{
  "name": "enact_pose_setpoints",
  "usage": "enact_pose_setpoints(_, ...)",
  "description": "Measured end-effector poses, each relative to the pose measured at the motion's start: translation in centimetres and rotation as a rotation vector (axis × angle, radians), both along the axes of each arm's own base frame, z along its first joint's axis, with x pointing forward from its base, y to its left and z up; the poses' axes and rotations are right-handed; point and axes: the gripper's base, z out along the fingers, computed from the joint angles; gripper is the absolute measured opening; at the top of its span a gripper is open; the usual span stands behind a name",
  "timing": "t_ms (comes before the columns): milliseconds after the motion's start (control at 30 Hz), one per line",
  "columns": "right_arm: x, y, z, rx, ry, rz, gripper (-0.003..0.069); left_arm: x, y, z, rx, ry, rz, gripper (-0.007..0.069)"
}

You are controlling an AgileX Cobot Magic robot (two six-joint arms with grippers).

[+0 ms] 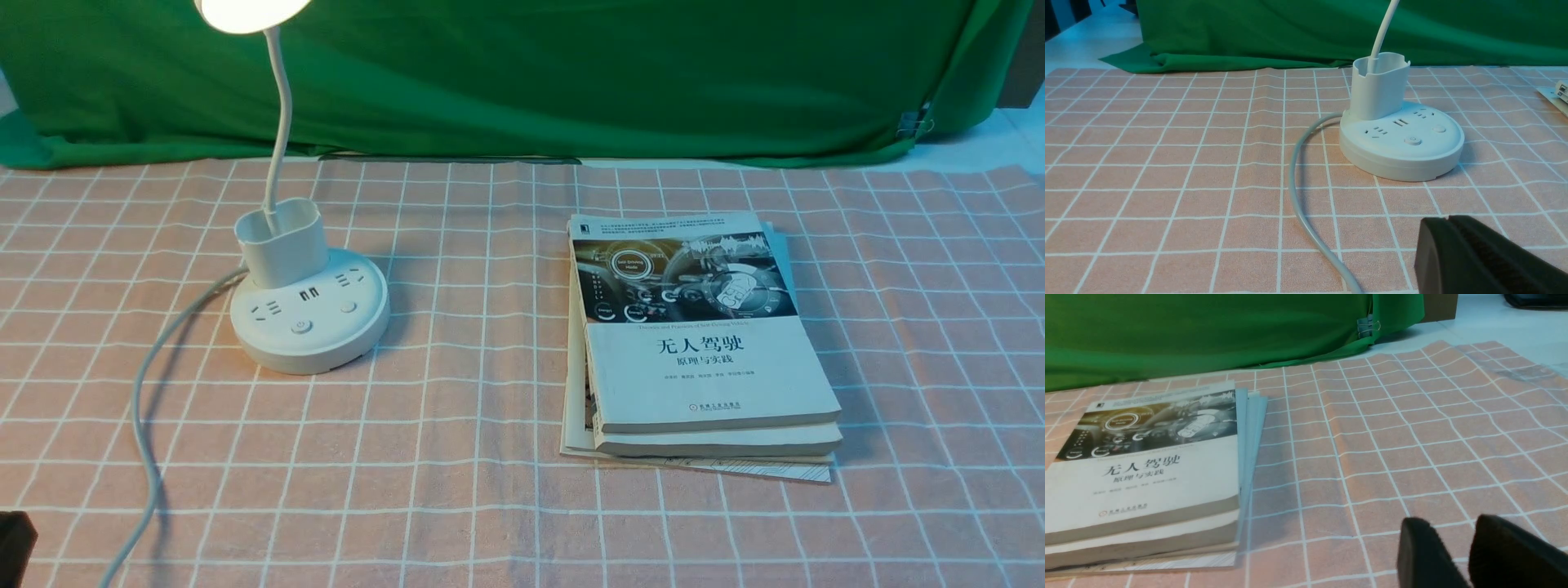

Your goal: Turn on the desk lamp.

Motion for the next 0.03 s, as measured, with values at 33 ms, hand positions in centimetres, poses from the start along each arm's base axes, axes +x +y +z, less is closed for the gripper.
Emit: enact_pose_setpoints(33, 0.00, 0.00, 0.00, 0.000, 0.000, 0.000, 0.0241, 0.00, 0.00, 0.00, 0.000, 0.000, 0.000, 0.0021)
